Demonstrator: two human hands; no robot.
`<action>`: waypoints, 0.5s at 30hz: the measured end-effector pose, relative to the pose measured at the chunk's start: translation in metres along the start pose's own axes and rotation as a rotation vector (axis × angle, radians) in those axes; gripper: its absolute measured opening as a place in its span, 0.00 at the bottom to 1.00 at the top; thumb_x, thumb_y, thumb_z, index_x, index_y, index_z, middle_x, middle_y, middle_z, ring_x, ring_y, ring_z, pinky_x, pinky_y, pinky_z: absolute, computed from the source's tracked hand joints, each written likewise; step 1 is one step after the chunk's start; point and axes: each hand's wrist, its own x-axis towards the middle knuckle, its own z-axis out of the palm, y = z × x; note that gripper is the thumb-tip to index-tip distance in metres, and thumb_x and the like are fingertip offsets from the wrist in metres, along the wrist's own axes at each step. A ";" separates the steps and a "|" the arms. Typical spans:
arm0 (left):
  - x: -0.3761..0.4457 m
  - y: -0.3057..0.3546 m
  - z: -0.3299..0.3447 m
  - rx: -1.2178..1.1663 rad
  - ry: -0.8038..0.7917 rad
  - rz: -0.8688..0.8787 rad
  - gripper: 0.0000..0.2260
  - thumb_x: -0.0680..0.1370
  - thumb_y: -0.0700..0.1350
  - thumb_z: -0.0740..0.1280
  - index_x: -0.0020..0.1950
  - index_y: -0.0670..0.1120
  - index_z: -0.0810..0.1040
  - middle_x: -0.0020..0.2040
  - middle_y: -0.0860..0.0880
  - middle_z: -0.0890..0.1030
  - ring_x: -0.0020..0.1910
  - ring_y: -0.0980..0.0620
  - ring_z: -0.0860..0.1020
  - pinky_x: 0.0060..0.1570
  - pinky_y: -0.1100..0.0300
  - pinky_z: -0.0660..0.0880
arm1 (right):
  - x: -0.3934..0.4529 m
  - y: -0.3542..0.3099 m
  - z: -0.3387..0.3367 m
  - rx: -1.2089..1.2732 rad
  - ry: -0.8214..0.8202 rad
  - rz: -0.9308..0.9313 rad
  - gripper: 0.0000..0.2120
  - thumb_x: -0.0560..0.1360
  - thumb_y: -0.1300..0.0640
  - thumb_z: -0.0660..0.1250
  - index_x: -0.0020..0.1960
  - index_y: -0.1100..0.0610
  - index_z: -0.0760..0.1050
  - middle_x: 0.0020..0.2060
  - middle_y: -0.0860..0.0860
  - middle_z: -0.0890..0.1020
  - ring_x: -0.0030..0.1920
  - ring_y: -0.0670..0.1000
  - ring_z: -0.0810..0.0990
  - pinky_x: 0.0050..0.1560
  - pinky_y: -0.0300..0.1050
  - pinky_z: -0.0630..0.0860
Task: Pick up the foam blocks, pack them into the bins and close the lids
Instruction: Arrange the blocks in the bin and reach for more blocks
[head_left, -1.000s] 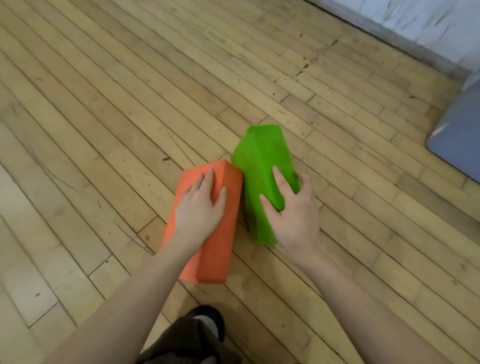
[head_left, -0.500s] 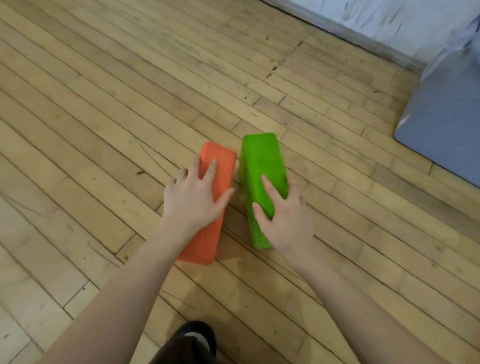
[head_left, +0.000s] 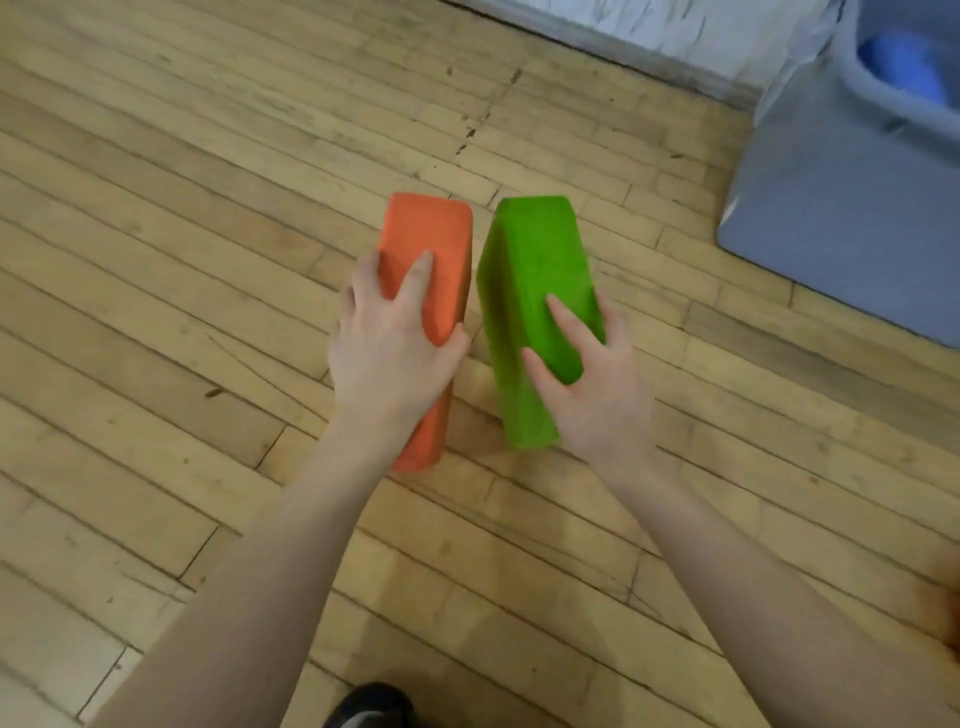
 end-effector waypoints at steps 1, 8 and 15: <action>0.013 0.017 -0.004 -0.027 0.007 0.028 0.30 0.71 0.56 0.68 0.72 0.55 0.65 0.71 0.44 0.61 0.65 0.41 0.66 0.53 0.46 0.71 | 0.011 0.000 -0.014 0.013 0.037 0.021 0.26 0.74 0.41 0.64 0.70 0.41 0.65 0.73 0.52 0.61 0.68 0.53 0.67 0.54 0.48 0.74; 0.094 0.146 -0.059 -0.218 0.098 0.324 0.28 0.66 0.55 0.68 0.66 0.51 0.71 0.65 0.41 0.67 0.55 0.38 0.74 0.46 0.45 0.74 | 0.065 -0.009 -0.154 -0.007 0.321 0.161 0.25 0.72 0.42 0.67 0.68 0.38 0.67 0.73 0.45 0.59 0.69 0.46 0.64 0.52 0.42 0.68; 0.129 0.269 -0.095 -0.398 0.105 0.565 0.26 0.68 0.53 0.70 0.64 0.48 0.72 0.67 0.41 0.66 0.59 0.38 0.71 0.50 0.48 0.73 | 0.093 -0.001 -0.266 -0.056 0.578 0.231 0.25 0.71 0.43 0.69 0.67 0.41 0.69 0.72 0.47 0.62 0.69 0.46 0.64 0.53 0.52 0.75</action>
